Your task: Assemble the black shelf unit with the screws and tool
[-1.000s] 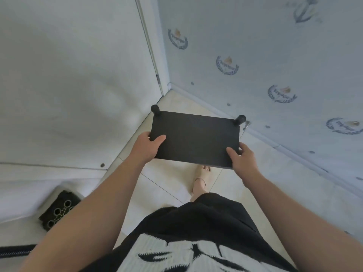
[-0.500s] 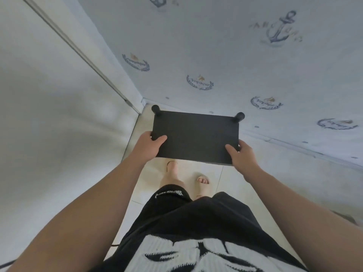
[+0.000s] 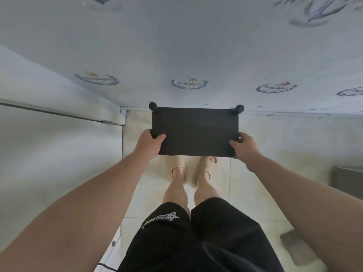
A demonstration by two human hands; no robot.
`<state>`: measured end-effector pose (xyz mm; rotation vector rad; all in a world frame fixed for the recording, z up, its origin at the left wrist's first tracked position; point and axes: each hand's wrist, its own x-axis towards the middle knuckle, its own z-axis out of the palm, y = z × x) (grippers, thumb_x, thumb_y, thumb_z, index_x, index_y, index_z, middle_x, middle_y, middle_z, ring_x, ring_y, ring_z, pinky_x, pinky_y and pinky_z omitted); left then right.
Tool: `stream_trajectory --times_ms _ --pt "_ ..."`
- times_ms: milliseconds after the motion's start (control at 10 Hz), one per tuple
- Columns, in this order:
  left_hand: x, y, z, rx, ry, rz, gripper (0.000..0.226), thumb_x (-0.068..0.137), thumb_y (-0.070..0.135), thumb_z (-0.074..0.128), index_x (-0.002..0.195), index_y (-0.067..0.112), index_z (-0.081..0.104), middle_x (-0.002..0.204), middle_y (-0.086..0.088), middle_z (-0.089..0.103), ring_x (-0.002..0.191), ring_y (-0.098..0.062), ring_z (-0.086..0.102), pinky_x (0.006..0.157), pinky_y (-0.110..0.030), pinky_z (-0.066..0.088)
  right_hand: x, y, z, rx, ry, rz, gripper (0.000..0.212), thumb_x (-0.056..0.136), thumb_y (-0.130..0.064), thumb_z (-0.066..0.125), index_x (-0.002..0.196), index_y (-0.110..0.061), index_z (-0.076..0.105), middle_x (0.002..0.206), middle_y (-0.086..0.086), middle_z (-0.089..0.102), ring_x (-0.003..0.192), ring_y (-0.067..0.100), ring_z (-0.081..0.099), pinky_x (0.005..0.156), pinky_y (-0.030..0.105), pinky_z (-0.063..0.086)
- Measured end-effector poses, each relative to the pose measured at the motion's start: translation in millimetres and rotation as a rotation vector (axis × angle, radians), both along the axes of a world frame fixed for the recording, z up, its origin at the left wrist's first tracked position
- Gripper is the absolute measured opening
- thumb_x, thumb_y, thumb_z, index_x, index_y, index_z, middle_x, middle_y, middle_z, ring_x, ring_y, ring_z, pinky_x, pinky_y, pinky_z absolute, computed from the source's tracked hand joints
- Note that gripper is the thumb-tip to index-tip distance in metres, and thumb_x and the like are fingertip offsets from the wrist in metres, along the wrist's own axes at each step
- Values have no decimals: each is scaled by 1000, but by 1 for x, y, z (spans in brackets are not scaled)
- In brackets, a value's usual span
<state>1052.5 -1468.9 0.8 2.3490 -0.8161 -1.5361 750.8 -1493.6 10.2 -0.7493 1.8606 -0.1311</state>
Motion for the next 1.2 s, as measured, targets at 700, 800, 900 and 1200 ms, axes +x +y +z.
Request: stream_trajectory --times_ms 700,800,900,1200 --pt "-5 -65 -59 -157 -19 43 45 93 37 63 131 14 53 111 6 57 95 -16 58 65 -18 41 -2 -70 -43 -103 -11 -63 37 100 -4 52 132 -20 57 112 1 66 96 23 66 78 31 57" --pt "-10 -64 -61 -166 -13 67 46 93 36 64 132 14 52 108 7 57 92 -14 58 67 -19 43 -5 -76 -44 -115 -8 -57 37 100 -5 52 133 -23 58 109 -3 67 100 23 66 91 38 57" --pt "-13 -59 -64 -151 -22 80 47 93 37 64 132 14 51 100 12 54 81 -1 54 61 -17 40 -8 -74 -44 -94 3 -29 39 100 -6 52 137 -19 56 117 0 67 100 23 67 92 40 57" --pt "-17 -60 -23 -53 -103 -101 67 96 41 56 153 16 30 147 -8 47 129 -32 50 105 -47 45 10 -63 -11 -119 147 149 53 101 -22 52 152 -19 37 144 4 53 116 27 55 89 37 46"
